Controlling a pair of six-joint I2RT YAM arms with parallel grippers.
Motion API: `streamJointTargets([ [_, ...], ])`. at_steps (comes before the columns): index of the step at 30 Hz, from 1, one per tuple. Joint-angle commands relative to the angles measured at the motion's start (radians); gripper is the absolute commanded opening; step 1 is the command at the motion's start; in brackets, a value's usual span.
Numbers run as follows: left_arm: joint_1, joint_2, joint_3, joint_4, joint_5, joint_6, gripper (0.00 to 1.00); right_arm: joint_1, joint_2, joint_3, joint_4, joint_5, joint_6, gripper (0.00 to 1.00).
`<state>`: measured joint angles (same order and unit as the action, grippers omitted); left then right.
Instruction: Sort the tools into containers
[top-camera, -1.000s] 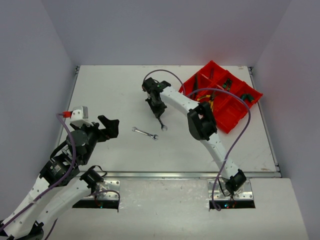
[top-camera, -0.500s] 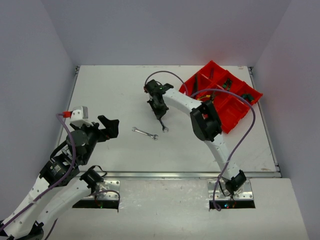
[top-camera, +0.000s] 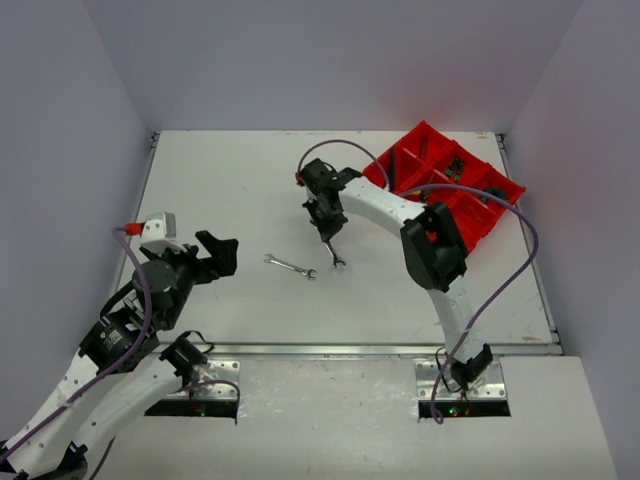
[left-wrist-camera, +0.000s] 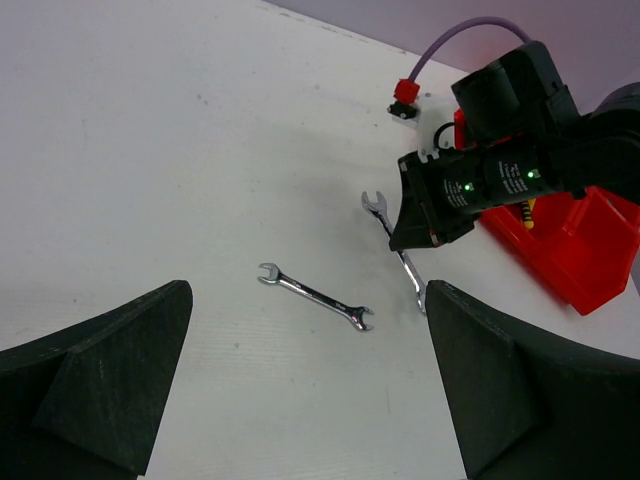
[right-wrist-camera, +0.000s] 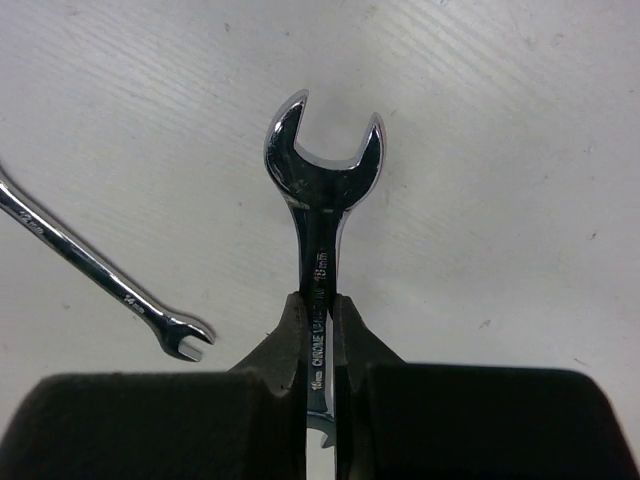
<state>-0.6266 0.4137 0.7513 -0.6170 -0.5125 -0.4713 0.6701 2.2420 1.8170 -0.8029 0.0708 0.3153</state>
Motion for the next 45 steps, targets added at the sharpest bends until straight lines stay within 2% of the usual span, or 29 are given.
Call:
streamJointTargets([
  [1, 0.011, -0.011, 0.002, 0.04, -0.001, 0.01, 1.0, -0.006, -0.102, -0.038, 0.063, 0.017, 0.02, 0.0],
  [10, 0.011, -0.023, 0.002, 0.039, -0.003, 0.01, 1.0, -0.124, -0.303, -0.191, 0.081, 0.086, 0.054, 0.0],
  [15, 0.011, -0.027, 0.0, 0.04, 0.0, 0.01, 1.0, -0.254, -0.479, -0.312, 0.093, 0.126, 0.042, 0.0],
  [19, 0.01, -0.02, 0.0, 0.043, 0.014, 0.016, 1.0, -0.427, -0.61, -0.42, 0.123, 0.138, 0.04, 0.0],
  [22, 0.01, -0.014, 0.0, 0.047, 0.024, 0.022, 1.0, -0.544, -0.64, -0.451, 0.145, 0.14, 0.027, 0.0],
  [25, 0.008, -0.007, -0.003, 0.054, 0.038, 0.028, 1.0, -0.652, -0.634, -0.445, 0.184, 0.152, 0.008, 0.0],
  [29, 0.006, -0.004, -0.001, 0.054, 0.051, 0.032, 1.0, -0.73, -0.564, -0.417, 0.252, 0.154, -0.051, 0.0],
  [34, -0.002, -0.033, -0.004, 0.057, 0.051, 0.031, 1.0, -0.782, -0.448, -0.355, 0.256, 0.156, -0.098, 0.0],
  [45, -0.007, -0.009, -0.004, 0.064, 0.067, 0.04, 1.0, -0.804, -0.387, -0.405, 0.31, 0.111, -0.107, 0.0],
])
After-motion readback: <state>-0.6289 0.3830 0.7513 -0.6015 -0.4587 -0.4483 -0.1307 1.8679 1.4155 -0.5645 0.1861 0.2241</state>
